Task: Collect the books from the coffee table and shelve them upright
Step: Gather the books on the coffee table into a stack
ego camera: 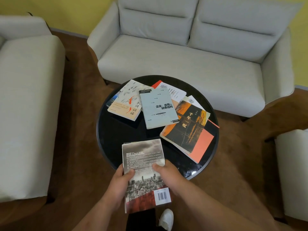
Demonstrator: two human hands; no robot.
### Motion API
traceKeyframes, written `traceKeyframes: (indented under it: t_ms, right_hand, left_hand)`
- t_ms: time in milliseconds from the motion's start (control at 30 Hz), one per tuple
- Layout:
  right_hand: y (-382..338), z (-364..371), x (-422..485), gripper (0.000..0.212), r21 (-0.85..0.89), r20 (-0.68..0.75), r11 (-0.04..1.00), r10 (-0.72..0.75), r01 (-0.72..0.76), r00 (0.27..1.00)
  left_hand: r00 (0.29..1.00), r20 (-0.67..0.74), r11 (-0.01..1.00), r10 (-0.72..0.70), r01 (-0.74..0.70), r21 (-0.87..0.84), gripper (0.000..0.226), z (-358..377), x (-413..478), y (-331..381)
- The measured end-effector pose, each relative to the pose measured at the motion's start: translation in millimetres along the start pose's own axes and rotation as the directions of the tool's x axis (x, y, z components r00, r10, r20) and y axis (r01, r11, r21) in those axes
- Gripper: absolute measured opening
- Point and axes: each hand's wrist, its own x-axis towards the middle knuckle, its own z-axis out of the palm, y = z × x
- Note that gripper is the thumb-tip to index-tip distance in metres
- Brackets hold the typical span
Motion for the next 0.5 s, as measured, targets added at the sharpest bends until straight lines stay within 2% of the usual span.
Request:
traceKeyframes:
  t_ms: [133, 300, 400, 500]
  right_hand:
    - [-23, 1, 19, 0.035, 0.053, -0.002, 0.999, -0.001, 0.001, 1.000]
    - [-37, -1, 25, 0.050, -0.006, 0.006, 1.000, 0.001, -0.001, 1.000]
    - [-43, -12, 16, 0.036, -0.057, 0.042, 0.998, 0.012, -0.010, 0.999]
    - [-52, -37, 12, 0.020, 0.048, -0.098, 0.999, -0.020, 0.025, 0.995]
  left_hand:
    - [0.999, -0.019, 0.998, 0.028, -0.027, 0.064, 0.021, -6, 19, 27]
    - [1.000, -0.024, 0.994, 0.017, -0.014, 0.111, 0.020, -11, 39, 46]
    - [0.999, 0.011, 0.993, -0.030, 0.029, 0.116, 0.017, -13, 40, 49]
    - [0.999, -0.032, 0.981, 0.034, -0.027, 0.193, 0.029, -17, 50, 63]
